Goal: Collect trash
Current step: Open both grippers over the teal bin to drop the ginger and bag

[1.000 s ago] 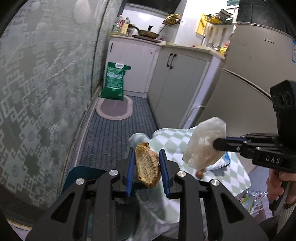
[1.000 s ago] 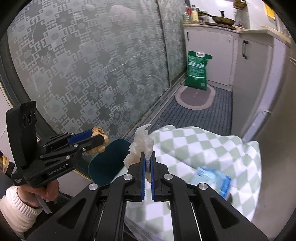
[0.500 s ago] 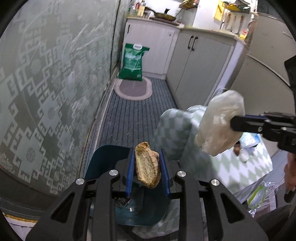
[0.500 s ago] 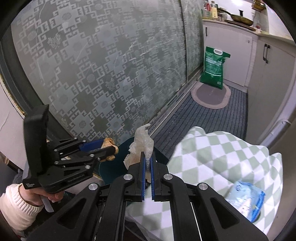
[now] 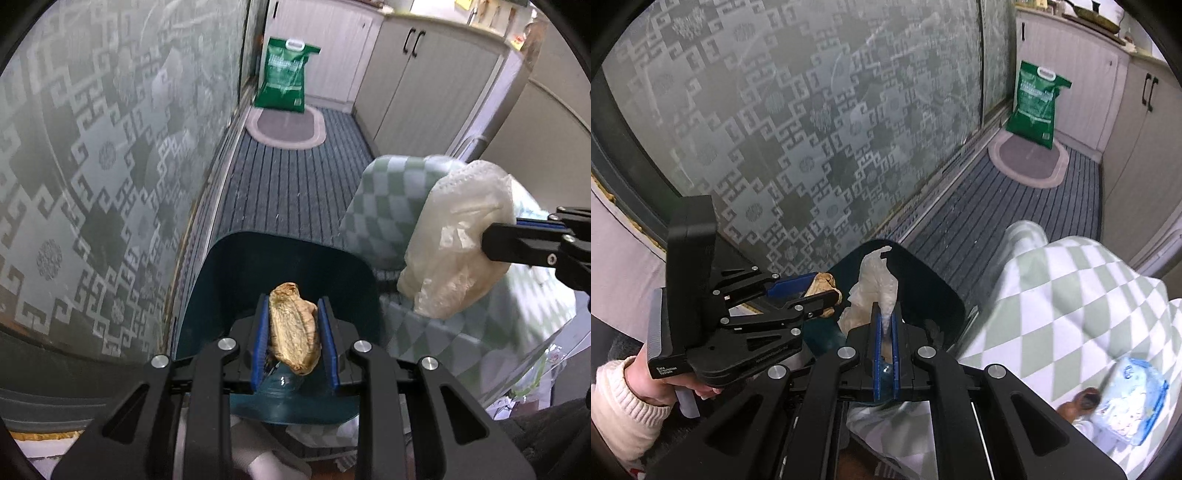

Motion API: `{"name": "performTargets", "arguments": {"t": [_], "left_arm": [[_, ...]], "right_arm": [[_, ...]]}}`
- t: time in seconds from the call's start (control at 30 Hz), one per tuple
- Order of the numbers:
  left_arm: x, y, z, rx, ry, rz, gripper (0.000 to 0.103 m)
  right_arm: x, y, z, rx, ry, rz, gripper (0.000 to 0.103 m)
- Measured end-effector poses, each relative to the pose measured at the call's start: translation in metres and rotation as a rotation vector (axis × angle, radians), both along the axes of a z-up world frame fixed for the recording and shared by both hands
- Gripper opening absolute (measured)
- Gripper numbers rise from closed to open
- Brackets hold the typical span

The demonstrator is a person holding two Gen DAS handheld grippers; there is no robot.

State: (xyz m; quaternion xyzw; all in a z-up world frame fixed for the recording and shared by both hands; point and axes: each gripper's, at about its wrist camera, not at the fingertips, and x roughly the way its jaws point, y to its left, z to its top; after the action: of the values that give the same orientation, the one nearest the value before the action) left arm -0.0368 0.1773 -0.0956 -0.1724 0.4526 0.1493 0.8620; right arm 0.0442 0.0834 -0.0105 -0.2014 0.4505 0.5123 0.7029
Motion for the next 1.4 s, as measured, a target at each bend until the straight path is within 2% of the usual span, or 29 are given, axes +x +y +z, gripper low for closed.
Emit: {"name": "performTargets", "arguments": {"t": [0.13,0.17,0.2,0.27,0.47,0.67,0.8,0.9,0.93,1.23,1.4], "left_arm": [[0.001,0.002,-0.010,0.002,0.030,0.000,0.029],[0.001,0.002,-0.011,0.009,0.036,0.005,0.037],[0.001,0.004,-0.012,0.006,0.039,0.009,0.038],[0.000,0.004,-0.011,0.009,0.038,0.006,0.032],[-0.003,0.001,0.000,0.015,0.001,-0.001,0.032],[-0.013,0.008,0.021,0.029,-0.069,0.046,0.032],[-0.024,0.011,0.047,0.071,-0.160,0.090,0.032],[-0.030,0.011,0.064,0.080,-0.220,0.110,0.032],[-0.033,0.011,0.068,0.083,-0.241,0.114,0.032],[-0.041,0.006,0.090,0.075,-0.338,0.114,0.032],[-0.034,-0.014,0.095,0.063,-0.354,0.047,0.032]], "right_arm": [[-0.006,0.008,-0.013,-0.039,0.007,0.011,0.004],[-0.007,0.010,-0.015,-0.046,0.007,0.012,0.004],[-0.007,0.010,-0.016,-0.050,0.007,0.011,0.004],[-0.006,0.011,-0.018,-0.055,0.010,0.007,0.004],[-0.002,0.012,-0.023,-0.062,0.018,-0.002,0.004],[-0.001,0.015,-0.025,-0.068,0.018,-0.005,0.004],[-0.004,0.018,-0.023,-0.045,0.017,0.010,0.006],[-0.003,0.016,-0.018,-0.020,0.007,-0.003,0.031],[-0.003,0.015,-0.016,-0.009,0.004,-0.007,0.034],[0.000,0.010,-0.001,0.030,-0.031,-0.017,0.030],[0.012,-0.010,0.016,0.069,-0.050,-0.053,0.030]]}}
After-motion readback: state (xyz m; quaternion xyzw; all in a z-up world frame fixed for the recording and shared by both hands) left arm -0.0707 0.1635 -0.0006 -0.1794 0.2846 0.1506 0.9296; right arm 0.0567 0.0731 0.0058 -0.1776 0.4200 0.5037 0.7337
